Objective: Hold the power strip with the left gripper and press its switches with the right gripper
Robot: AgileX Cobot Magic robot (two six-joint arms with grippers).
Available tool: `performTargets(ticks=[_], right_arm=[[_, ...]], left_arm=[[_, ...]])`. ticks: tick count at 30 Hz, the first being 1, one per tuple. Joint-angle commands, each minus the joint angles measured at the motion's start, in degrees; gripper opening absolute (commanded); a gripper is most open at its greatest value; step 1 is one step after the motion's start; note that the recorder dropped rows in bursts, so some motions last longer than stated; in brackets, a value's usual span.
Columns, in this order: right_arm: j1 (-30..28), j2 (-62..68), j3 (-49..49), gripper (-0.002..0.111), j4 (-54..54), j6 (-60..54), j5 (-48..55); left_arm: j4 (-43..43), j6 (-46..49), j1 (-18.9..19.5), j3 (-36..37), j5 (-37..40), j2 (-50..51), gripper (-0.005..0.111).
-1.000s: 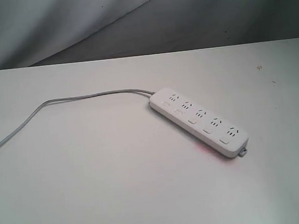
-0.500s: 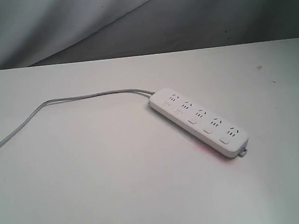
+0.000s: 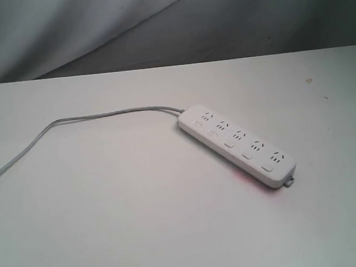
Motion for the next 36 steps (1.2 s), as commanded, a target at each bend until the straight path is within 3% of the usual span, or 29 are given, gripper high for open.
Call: performTargets(ticks=[1, 10, 20, 27, 36], right_arm=[[1.27, 3.35, -4.75, 0.0, -1.29, -1.45, 0.4], [1.27, 21.22, -12.82, 0.0, -1.29, -4.27, 12.76], [3.87, 42.82, -19.94, 0.0, -0.64, -11.12, 20.2], [8.39, 56.15, -20.26, 0.0, 0.83, -11.23, 16.04], [8.53, 68.98, -20.26, 0.0, 6.49, -11.23, 12.24]], left_arm=[[-0.64, 5.63, -1.28, -7.31, 3.3, 9.98, 0.0], [-1.04, 18.28, -1.28, -20.3, 7.24, 29.41, 0.0], [-27.12, 48.72, -1.28, -34.78, 17.74, 55.93, 0.0], [-26.82, 50.08, -7.28, -44.71, 17.3, 72.78, 0.0], [-27.19, 48.52, -13.85, -54.57, 14.44, 87.74, 0.0]])
